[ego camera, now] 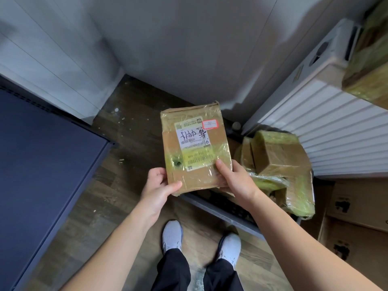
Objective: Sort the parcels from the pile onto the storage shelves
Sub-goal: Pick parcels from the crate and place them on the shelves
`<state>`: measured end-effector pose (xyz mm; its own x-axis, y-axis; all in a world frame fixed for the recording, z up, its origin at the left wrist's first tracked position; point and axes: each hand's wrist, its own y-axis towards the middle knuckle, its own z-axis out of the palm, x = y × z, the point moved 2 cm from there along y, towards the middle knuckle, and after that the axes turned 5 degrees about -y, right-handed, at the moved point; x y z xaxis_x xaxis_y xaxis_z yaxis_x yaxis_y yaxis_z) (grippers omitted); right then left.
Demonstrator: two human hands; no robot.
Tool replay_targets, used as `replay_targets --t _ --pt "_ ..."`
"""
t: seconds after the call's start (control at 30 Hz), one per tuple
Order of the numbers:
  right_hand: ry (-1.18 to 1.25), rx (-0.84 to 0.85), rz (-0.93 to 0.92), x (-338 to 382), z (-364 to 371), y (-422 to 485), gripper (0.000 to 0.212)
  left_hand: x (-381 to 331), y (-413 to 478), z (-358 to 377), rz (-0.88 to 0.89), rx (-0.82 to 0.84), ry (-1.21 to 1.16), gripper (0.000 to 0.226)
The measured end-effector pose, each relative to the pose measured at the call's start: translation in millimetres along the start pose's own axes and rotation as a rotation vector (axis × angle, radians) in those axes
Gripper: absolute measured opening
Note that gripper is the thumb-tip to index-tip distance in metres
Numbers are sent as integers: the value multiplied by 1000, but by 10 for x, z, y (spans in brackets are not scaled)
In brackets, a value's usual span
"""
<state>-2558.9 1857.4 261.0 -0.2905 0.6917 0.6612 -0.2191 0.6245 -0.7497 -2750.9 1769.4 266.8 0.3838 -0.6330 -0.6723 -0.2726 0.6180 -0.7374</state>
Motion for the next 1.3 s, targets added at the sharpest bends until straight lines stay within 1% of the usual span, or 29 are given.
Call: replay_targets --t 0.1,0.2,0.3,0.4,0.43,0.47,0.5,0.53,0.57,0.6,0.63,0.67,0.7,0.77,0.8,0.83,0.87,0.93,1.0,1.1,1.2,1.3 --pt "52 -3 -42 -35 -9 16 25 -54 -8 17 27 40 65 68" --pt "45 -5 -75 -54 -27 40 16 -62 9 18 24 56 128 75" --pt "-21 -62 -87 -30 -64 40 19 -65 5 41 27 44 161 67" --pt "-184 -187 -140 42 -94 46 16 -90 27 35 -17 45 197 47" --pt "-238 -224 -162 90 -98 44 16 -118 37 15 1 2 255 47" --pt "-292 -249 -180 142 -96 45 19 -171 53 -24 59 -92 345 52" --pt "-355 -261 -195 206 -89 36 22 -267 63 -66 159 -220 433 57" --pt "-433 -263 -218 277 -76 20 25 -418 44 -91 296 -338 514 59" --pt "-521 -256 -249 358 -56 -2 28 -589 14 -87 454 -407 590 58" --pt "-607 -241 -289 439 -27 -21 31 -748 0 -59 603 -404 684 56" --pt "-692 -218 -335 525 16 -39 34 -890 0 -1 712 -332 823 54" --pt "-787 -189 -389 604 75 -49 37 -980 31 62 768 -210 990 53" --pt "-899 -152 -453 685 140 -53 39 -1024 65 139 771 -66 1155 54" --pt "-1093 -60 -593 813 275 -41 42 -1003 127 261 646 176 1371 62" --pt "-1148 -26 -653 873 329 -38 42 -978 159 293 570 242 1410 66" --pt "-1179 -10 -695 934 365 -34 40 -962 187 313 529 262 1407 68" --pt "-1194 -10 -727 993 382 -27 38 -956 203 319 525 243 1388 66" --pt "-1206 -15 -769 1082 391 -4 32 -951 193 302 562 155 1341 49" --pt "-1231 15 -797 1132 407 16 27 -922 156 282 566 72 1286 33" --pt "-1169 -13 -809 1140 399 62 25 -856 126 245 499 -38 1155 25" --pt "-1074 -73 -787 1082 389 79 32 -760 199 199 369 -99 1017 18" --pt "-1050 -186 -697 898 365 79 47 -646 287 149 269 -107 866 24"
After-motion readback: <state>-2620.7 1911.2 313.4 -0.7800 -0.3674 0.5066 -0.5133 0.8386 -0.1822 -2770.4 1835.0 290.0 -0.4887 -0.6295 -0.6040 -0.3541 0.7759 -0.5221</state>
